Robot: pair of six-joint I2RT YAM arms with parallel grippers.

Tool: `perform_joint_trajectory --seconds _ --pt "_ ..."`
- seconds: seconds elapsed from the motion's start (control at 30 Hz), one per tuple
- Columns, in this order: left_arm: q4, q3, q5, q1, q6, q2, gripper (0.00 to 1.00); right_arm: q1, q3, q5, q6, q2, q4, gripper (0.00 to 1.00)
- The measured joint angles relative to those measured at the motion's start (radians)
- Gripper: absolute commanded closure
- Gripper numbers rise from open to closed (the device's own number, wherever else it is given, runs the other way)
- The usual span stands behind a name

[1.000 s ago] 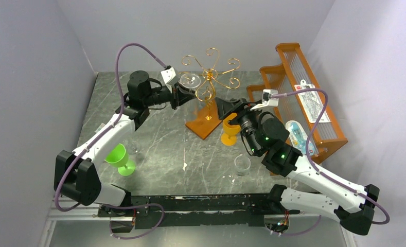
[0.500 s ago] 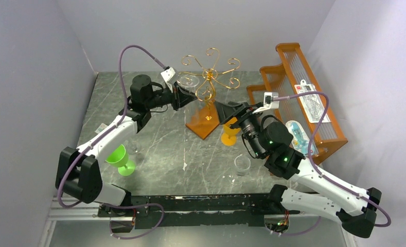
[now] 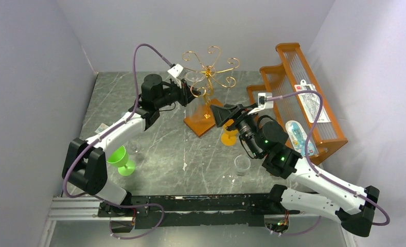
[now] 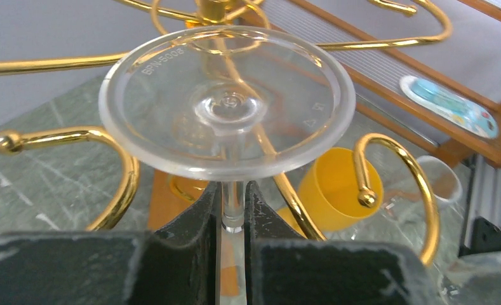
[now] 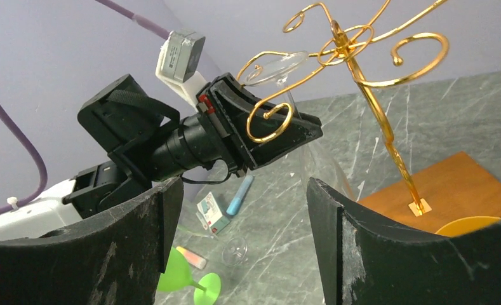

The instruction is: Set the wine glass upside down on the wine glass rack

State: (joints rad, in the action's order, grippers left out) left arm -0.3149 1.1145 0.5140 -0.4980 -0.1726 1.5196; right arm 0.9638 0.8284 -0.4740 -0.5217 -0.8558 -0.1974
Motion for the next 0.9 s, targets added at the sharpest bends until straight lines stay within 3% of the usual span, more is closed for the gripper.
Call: perform_joint_trajectory --seconds 0.4,0.9 --pt "-0.103 -0.077 -0.214 -0.003 -0.066 -0.034 0.95 0.000 0.000 0.007 0.010 -0.018 -0.011 0.25" --pt "-0.151 -0.096 -0.333 -0.004 -0.119 -0.042 0.95 0.000 0.000 0.039 0.022 -0.026 -0.014 0.25"
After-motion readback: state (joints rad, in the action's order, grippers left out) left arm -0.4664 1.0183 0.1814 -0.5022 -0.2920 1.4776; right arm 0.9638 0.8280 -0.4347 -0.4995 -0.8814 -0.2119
